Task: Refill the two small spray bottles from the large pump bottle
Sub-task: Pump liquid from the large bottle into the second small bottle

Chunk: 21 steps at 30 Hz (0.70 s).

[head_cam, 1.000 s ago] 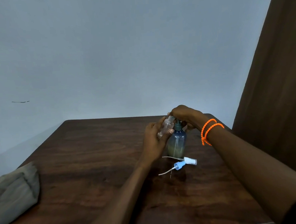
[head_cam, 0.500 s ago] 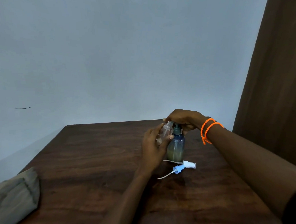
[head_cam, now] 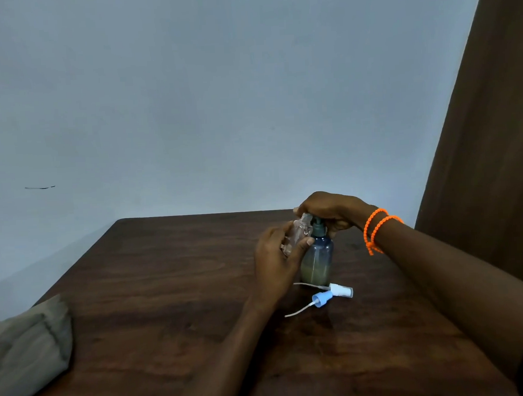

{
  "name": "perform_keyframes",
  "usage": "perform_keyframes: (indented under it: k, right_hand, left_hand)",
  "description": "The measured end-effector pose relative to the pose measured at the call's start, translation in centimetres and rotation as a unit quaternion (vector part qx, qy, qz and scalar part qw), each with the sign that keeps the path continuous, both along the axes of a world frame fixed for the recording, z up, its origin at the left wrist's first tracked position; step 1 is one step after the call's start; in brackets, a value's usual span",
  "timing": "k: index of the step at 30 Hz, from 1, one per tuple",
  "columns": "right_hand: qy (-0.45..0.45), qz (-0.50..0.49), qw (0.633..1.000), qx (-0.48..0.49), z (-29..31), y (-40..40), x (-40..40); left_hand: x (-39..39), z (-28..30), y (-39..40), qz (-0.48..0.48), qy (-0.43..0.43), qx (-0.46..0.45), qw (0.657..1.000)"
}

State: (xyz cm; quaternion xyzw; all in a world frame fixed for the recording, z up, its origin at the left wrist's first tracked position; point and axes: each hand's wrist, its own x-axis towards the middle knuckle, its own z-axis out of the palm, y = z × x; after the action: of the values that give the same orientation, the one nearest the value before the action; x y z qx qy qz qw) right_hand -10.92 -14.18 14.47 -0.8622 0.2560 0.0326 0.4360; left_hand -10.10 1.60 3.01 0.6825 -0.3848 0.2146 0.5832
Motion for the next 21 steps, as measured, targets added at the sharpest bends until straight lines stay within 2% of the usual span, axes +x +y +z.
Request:
perform_keyframes:
  k: [5, 11, 17, 21]
  right_hand:
    - [-0.005, -0.019, 0.998, 0.060, -1.0, -0.2, 0.0]
    - [-0.018, -0.007, 1.000, 0.008, -0.4, 0.4, -0.4]
    - [-0.037, -0.019, 0.999, 0.020, -0.6, 0.4, -0.8]
    - [-0.038, -0.015, 0.999, 0.012, -0.3, 0.7, -1.0]
  left_hand:
    - [0.2, -0.2, 0.6, 0.005, 0.018, 0.002, 1.000]
    - [0.1, -0.3, 1.6, -0.061, 0.193, -0.056, 0.978]
    - [-0.4, -0.6, 1.7, -0.091, 0.233, -0.044, 0.967]
    - [-0.8, -1.1, 1.4, -0.084, 0.218, -0.026, 0.972]
